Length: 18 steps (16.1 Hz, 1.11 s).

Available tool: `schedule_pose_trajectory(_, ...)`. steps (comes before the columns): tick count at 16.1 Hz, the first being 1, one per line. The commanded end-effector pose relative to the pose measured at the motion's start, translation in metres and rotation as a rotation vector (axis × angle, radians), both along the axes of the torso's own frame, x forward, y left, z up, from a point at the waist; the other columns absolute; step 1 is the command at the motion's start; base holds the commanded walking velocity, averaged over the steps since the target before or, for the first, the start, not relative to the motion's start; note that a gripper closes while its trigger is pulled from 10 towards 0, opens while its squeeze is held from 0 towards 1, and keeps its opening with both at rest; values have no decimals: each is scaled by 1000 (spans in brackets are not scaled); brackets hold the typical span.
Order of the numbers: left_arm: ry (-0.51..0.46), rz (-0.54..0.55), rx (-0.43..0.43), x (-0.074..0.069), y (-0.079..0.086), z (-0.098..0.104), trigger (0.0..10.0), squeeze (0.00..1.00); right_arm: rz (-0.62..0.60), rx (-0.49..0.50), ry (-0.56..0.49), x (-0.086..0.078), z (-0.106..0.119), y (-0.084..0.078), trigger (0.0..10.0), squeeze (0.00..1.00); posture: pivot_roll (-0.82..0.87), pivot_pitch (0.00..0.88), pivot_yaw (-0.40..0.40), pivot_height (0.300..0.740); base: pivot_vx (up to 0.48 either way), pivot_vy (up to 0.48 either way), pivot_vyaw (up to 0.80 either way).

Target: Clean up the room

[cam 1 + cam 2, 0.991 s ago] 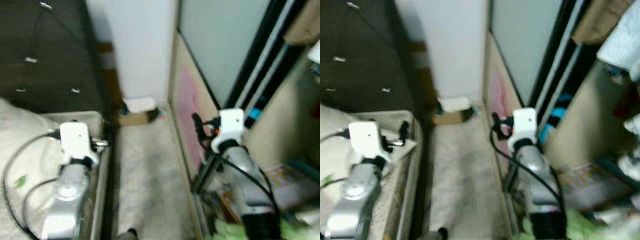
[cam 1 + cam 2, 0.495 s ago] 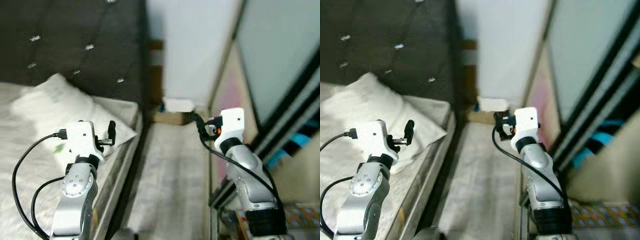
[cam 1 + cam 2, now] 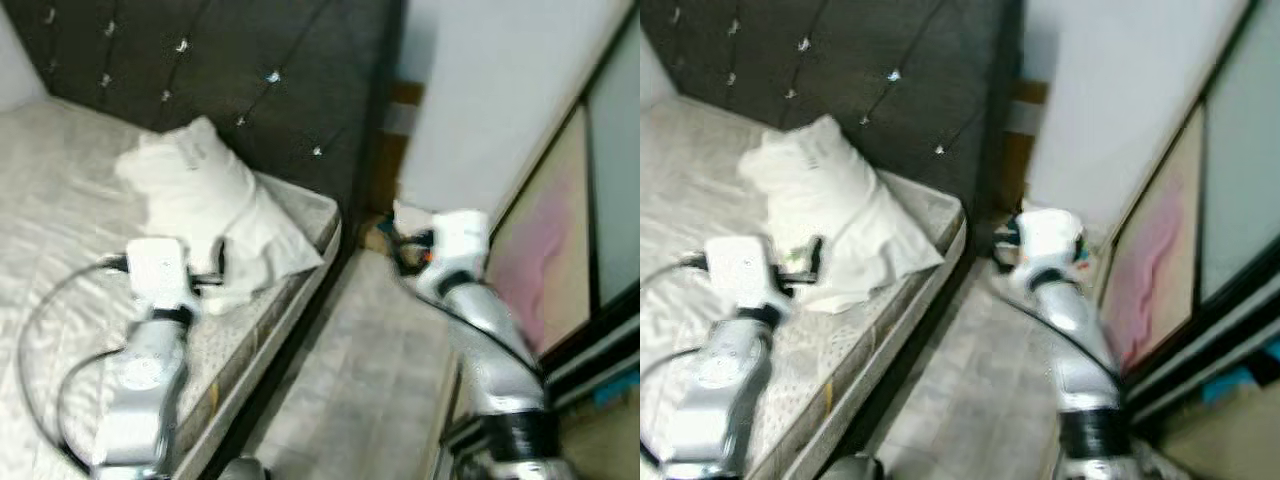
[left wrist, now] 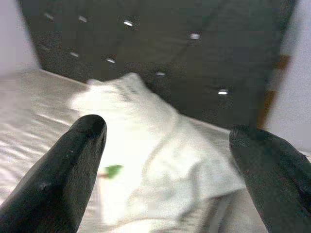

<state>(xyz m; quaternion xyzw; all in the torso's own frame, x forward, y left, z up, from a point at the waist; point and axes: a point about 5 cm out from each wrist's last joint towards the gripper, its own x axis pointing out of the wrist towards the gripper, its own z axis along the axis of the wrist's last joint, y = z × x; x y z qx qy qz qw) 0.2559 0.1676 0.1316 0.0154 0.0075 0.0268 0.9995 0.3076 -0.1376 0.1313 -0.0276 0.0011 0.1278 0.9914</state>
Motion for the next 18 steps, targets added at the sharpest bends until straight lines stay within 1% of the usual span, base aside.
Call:
schedule_pose_trajectory(1,-22,-23,-1,1,-8,5,10000,0,-22,-5,3,0,-1,-10,10000,0,52,0,-51,740,0,0,800)
schedule_pose_trajectory(5,-32,-2,-28,0,-2,5,10000,0,-17,-4,2,1,-1,-9,10000,0,49,0,-51,740,0,0,800)
schedule_pose_trajectory(10,-52,-24,-47,1,-4,8,10000,0,-13,-1,3,2,-1,-9,10000,0,51,0,-52,740,0,0,800)
schedule_pose_trajectory(11,-64,-20,-72,1,-1,8,10000,0,-12,0,4,2,-1,-8,10000,0,51,0,-52,740,0,0,800)
schedule_pose_trajectory(14,-67,-11,-82,-1,2,7,10000,0,-10,0,5,2,-1,-9,10000,0,50,0,-53,740,0,0,800)
schedule_pose_trajectory(16,-58,12,-47,-1,3,6,10000,0,-8,0,5,1,-1,-9,10000,0,49,0,-52,740,0,0,800)
schedule_pose_trajectory(18,-56,0,-67,-1,2,5,10000,0,-6,-1,6,1,-2,-9,10000,0,49,0,-54,740,0,0,800)
